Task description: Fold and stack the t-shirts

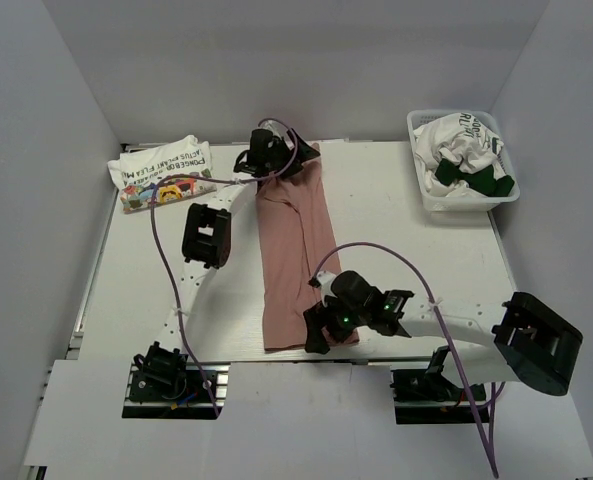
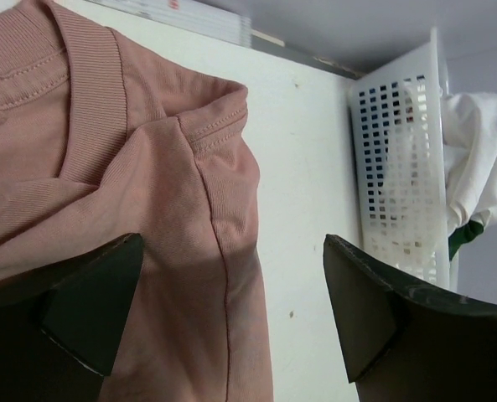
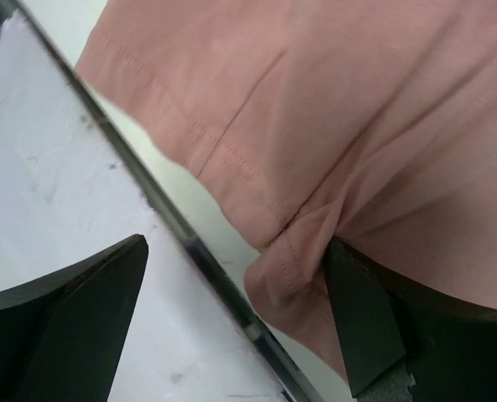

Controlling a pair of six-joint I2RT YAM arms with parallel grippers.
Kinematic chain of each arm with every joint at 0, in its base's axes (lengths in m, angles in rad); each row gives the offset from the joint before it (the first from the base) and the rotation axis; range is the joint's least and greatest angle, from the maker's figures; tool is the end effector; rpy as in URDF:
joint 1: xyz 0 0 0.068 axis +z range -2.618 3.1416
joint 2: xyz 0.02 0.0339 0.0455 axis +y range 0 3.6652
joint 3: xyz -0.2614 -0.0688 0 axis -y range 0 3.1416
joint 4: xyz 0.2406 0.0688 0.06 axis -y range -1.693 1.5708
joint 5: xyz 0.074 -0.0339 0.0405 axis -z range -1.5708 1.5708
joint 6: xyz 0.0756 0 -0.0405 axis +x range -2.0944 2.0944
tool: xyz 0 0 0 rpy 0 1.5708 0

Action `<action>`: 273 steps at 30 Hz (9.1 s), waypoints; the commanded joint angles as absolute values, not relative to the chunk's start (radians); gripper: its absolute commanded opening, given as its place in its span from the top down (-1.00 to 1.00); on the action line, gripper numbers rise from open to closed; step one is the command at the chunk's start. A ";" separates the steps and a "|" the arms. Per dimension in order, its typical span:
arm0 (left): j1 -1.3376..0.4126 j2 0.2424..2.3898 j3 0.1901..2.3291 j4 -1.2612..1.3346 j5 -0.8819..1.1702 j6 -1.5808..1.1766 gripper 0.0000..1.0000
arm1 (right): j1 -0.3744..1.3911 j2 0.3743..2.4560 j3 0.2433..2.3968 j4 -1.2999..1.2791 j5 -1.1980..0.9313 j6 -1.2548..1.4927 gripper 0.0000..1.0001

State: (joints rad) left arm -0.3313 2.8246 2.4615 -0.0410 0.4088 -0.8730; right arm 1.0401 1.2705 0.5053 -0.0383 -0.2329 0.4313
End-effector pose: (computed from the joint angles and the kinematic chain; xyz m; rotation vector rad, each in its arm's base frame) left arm 0.6015 -0.2387 0.1092 -0.2875 2.1187 -1.1538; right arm 0.1166 0.2332 0.1336 -0.8861 2.4155 0.9191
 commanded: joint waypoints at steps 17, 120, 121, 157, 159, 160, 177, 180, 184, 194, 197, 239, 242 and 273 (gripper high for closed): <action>-0.385 2.305 2.218 -0.383 0.330 -0.519 -0.98 | 1.137 1.106 0.586 -0.060 -0.037 0.370 -0.81; -0.364 1.795 1.373 -0.213 0.094 -0.455 -1.00 | 0.521 1.815 1.310 -0.012 -0.101 0.219 -0.53; -0.364 1.766 1.341 -0.213 0.084 -0.456 -1.00 | 0.528 1.809 1.286 -0.011 -0.118 0.227 -0.53; -0.397 1.601 0.963 -0.278 0.245 -0.509 -0.89 | 0.423 1.608 0.959 0.049 -0.152 0.406 -0.81; -0.397 1.634 0.951 -0.252 0.278 -0.509 -0.85 | 0.423 1.585 0.911 0.052 -0.167 0.411 -0.81; -0.397 1.644 0.951 -0.229 0.288 -0.509 -0.75 | 0.426 1.585 0.898 0.045 -0.188 0.407 -0.81; -0.397 1.769 0.982 -0.238 0.308 -0.486 1.00 | 0.446 1.761 0.887 0.040 -0.316 0.428 -0.21; -0.397 1.755 0.959 -0.227 0.308 -0.486 1.00 | 0.448 1.756 0.881 0.015 -0.313 0.414 0.48; -0.397 1.721 0.950 -0.236 0.333 -0.486 1.00 | 0.457 1.714 0.847 0.002 -0.314 0.402 1.00; -0.495 1.336 0.854 -0.402 0.443 -0.518 1.00 | 0.506 1.301 0.739 -0.218 -0.330 0.422 1.00; -0.515 1.229 0.908 -0.465 0.442 -0.528 1.00 | 0.515 1.180 0.770 -0.256 -0.365 0.443 1.00; -0.179 2.352 2.207 -0.479 0.383 -0.514 -1.00 | 0.302 2.374 2.214 -0.272 -0.345 0.505 -0.81; -0.193 2.257 2.097 -0.454 0.393 -0.485 -1.00 | 0.324 2.252 2.080 -0.247 -0.319 0.456 -0.81; -0.291 1.876 1.316 -0.285 0.354 -0.499 -1.00 | 0.413 1.905 1.158 0.110 -0.449 0.489 -0.81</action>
State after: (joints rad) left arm -0.2836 1.9755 1.2800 -0.1726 0.4519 -0.5529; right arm 0.4095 1.9949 1.1873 0.2047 -0.5144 0.5541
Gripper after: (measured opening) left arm 0.995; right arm 0.900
